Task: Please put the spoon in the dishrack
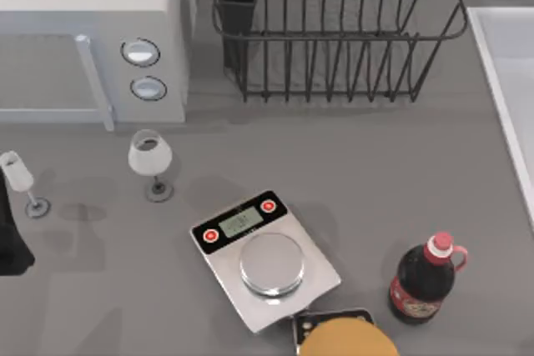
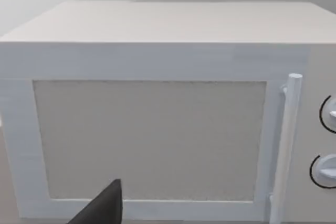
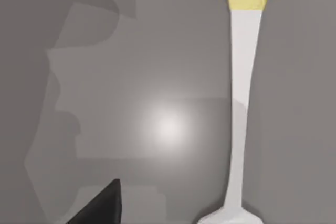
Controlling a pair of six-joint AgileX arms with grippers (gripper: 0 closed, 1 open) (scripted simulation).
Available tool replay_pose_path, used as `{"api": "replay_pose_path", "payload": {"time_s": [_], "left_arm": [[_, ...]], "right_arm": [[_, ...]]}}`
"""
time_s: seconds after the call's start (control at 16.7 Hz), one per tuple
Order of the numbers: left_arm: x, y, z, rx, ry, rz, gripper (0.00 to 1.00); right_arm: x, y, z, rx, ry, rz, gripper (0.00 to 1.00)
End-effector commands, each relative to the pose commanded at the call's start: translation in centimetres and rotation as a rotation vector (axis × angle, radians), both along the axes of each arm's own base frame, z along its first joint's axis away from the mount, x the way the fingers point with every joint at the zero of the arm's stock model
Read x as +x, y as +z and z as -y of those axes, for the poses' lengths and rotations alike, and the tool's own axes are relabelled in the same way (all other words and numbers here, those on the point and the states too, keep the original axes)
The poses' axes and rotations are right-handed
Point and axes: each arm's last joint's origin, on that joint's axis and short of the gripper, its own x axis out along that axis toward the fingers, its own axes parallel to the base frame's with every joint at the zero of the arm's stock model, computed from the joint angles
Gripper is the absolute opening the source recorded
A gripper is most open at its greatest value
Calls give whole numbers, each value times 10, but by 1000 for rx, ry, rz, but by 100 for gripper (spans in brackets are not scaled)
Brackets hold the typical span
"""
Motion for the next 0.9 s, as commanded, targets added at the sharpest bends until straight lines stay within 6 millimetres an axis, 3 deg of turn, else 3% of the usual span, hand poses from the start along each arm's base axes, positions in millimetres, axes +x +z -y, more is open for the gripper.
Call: {"api": "replay_pose_path", "payload": {"time_s": [0.42, 0.6, 0.9], "left_arm": [[0, 0, 0, 0, 0, 0, 100], [0, 0, 0, 0, 0, 0, 100], [0, 0, 0, 0, 0, 0, 100]], "right_arm": [[1, -5, 1, 5, 2, -7, 100], [4, -29, 3, 7, -1, -10, 100], [4, -86, 4, -1, 0, 1, 100]]}}
